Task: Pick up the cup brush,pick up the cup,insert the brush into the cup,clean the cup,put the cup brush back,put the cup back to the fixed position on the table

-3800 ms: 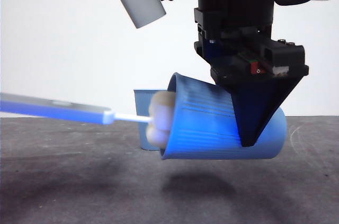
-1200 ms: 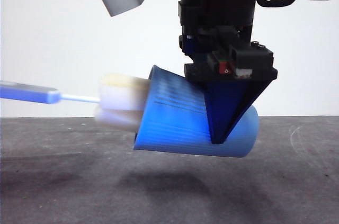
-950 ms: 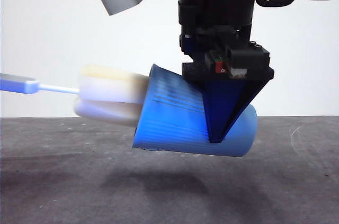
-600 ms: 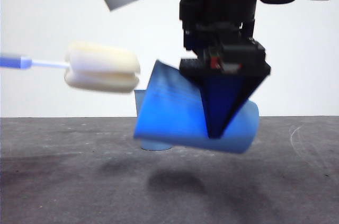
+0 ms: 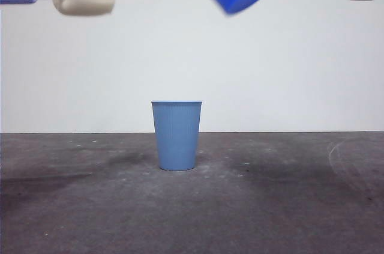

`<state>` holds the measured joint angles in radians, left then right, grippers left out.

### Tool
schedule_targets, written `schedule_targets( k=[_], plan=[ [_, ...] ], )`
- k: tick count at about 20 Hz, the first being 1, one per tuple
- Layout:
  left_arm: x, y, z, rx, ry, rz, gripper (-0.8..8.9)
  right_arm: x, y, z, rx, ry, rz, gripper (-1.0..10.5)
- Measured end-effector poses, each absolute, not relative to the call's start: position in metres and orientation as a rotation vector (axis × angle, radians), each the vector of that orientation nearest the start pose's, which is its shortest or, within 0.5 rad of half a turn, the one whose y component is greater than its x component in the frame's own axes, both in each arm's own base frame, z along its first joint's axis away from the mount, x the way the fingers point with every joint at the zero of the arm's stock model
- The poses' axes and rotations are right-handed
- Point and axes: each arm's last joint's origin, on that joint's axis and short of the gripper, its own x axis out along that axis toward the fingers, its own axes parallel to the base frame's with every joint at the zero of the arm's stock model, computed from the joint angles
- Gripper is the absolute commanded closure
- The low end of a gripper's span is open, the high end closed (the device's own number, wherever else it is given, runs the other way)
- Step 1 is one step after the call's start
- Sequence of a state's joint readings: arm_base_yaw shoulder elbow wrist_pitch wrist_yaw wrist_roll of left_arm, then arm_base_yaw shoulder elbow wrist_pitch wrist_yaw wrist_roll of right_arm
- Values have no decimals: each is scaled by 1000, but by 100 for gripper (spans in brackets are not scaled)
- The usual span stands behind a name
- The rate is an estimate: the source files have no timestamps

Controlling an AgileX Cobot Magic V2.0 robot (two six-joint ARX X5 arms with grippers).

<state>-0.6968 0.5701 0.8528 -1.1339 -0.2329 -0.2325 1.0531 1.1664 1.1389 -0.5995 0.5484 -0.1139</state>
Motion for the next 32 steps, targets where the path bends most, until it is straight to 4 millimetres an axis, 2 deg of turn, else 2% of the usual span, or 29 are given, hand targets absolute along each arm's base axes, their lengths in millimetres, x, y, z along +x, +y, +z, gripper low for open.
schedule_targets(
  k=[3, 7, 11, 13, 16, 19, 22, 24, 27, 32],
  plan=[
    [79, -55, 302, 122, 773, -283, 822, 124, 185, 360, -480, 358, 465, 964],
    [101, -69, 311, 41, 642, -256, 822, 113, 164, 378, -406, 293, 430, 964],
    [121, -65, 309, -14, 636, -180, 822, 96, 133, 395, -333, 227, 409, 964],
    [136, -60, 298, -86, 636, -191, 822, 86, 115, 400, -310, 209, 396, 964],
    [159, -49, 268, -181, 704, -214, 822, 73, 92, 405, -283, 189, 377, 964],
    [179, -45, 243, -198, 778, -201, 822, 67, 80, 408, -252, 165, 374, 964],
    [204, -51, 226, -200, 804, -210, 822, 65, 77, 409, -248, 162, 374, 964],
    [219, -54, 208, -199, 868, -206, 822, 65, 78, 406, -266, 178, 374, 964],
    [233, -58, 180, -205, 986, -202, 822, 65, 78, 406, -266, 184, 372, 964],
    [242, -61, 169, -220, 992, -192, 822, 65, 77, 405, -278, 191, 346, 964]
  ],
)
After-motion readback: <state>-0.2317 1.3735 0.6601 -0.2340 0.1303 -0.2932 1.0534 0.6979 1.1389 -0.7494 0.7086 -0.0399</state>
